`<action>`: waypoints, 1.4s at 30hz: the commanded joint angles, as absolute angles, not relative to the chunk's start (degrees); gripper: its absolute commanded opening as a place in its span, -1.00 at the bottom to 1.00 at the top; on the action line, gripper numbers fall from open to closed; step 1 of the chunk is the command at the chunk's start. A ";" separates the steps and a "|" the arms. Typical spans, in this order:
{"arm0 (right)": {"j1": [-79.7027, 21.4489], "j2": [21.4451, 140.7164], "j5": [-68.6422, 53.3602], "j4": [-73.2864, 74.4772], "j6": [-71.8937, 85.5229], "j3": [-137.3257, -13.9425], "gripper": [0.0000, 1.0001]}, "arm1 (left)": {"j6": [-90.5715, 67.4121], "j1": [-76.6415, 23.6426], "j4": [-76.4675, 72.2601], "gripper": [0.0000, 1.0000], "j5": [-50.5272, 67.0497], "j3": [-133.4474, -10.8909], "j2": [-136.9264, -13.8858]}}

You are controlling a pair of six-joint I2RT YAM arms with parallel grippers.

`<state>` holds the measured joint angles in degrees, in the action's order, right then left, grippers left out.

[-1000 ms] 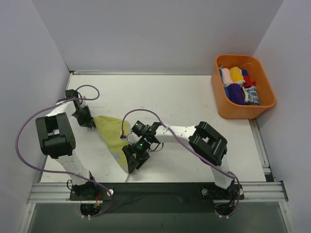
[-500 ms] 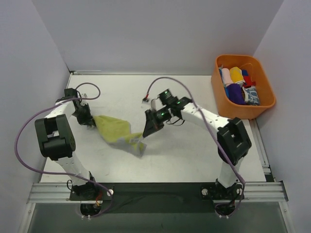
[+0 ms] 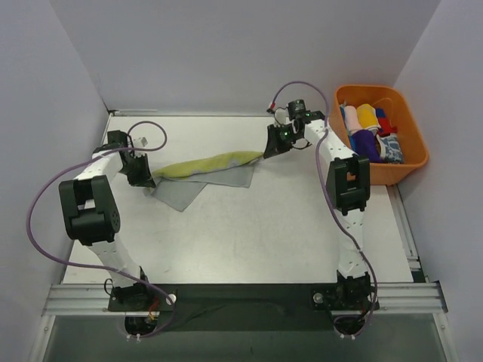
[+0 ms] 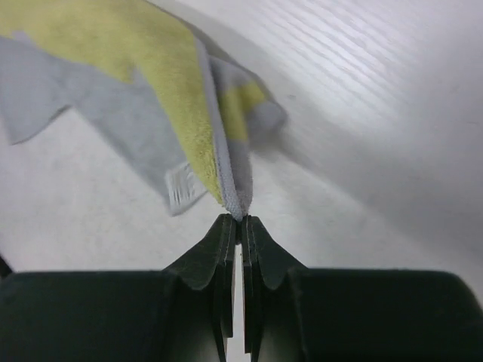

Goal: Roll the towels
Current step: Flatten the towel

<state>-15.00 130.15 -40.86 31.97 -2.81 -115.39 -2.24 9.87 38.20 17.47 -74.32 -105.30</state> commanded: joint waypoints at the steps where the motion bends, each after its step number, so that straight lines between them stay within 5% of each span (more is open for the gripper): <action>1: -14.68 132.18 -30.42 35.78 -5.63 -121.02 -1.00 | -0.97 8.70 36.47 -1.00 19.34 -77.25 -106.69; 8: -13.10 124.20 -38.40 35.59 -6.59 -118.92 -1.00 | 6.50 8.61 37.18 -1.00 26.71 -80.32 -104.59; 17: -6.77 117.79 -39.20 36.99 -5.10 -125.52 -1.00 | 21.42 7.21 39.64 -1.00 31.46 -101.60 -105.74; 27: -4.83 106.08 -40.61 47.54 -14.49 -102.52 -1.00 | 67.47 1.77 54.57 -1.00 30.17 -68.85 -82.21; 28: -5.10 106.00 -40.08 48.77 -15.28 -100.31 -1.00 | 70.46 1.15 54.93 -0.82 28.75 -64.56 -80.70; 29: -5.27 106.17 -39.03 49.13 -16.34 -98.28 -1.00 | 71.10 0.71 54.93 -0.21 27.78 -59.03 -79.47; 30: -5.97 106.35 -38.41 49.39 -17.65 -94.96 -1.00 | 70.93 0.53 55.02 0.06 27.16 -56.97 -77.97; 32: -6.85 107.57 -37.88 50.44 -19.06 -92.56 -1.00 | 67.43 0.44 55.98 0.32 27.77 -55.81 -77.61; 36: -9.75 108.19 -36.30 51.77 -23.37 -87.98 -1.00 | 61.62 1.49 61.34 0.43 34.52 -64.14 -81.37; 42: -10.20 109.25 -34.63 51.94 -24.70 -88.06 -1.00 | 41.28 0.53 56.62 0.26 38.49 -79.87 -98.12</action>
